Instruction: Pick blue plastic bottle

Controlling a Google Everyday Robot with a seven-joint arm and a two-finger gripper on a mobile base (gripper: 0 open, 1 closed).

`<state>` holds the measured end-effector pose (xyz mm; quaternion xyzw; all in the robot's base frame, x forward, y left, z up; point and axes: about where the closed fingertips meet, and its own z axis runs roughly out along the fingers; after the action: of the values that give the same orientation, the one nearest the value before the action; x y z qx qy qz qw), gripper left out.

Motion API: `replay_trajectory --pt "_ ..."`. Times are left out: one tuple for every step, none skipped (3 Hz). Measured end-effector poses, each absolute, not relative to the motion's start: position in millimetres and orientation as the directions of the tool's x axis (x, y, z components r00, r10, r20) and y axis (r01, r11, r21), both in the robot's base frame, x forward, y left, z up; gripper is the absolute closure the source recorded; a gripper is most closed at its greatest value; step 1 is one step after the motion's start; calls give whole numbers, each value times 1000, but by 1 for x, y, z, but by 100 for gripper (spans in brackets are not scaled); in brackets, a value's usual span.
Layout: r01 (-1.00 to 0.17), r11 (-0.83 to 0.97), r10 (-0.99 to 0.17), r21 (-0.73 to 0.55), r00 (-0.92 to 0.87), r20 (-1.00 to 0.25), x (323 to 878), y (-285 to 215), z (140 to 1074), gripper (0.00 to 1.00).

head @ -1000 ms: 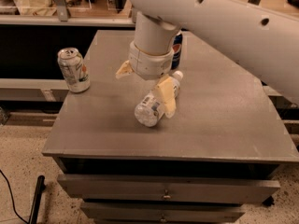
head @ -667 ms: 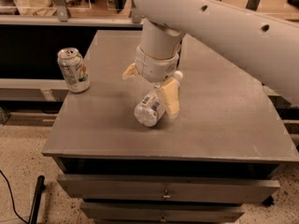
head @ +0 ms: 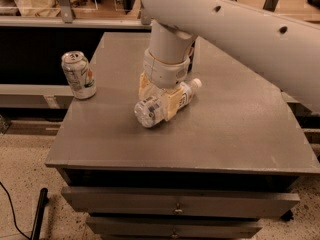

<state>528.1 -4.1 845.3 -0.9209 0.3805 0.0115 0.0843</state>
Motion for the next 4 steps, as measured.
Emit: replay_trajectory --pt "-702 -696 -698 -149 711 -84 528 -3 845 63" --pt "-685 -716 -685 -131 727 -54 525 3 851 87" --pt "-622 -765 -634 -165 772 31 517 12 873 100" --pt "-525 -807 -566 -270 818 102 497 14 908 100"
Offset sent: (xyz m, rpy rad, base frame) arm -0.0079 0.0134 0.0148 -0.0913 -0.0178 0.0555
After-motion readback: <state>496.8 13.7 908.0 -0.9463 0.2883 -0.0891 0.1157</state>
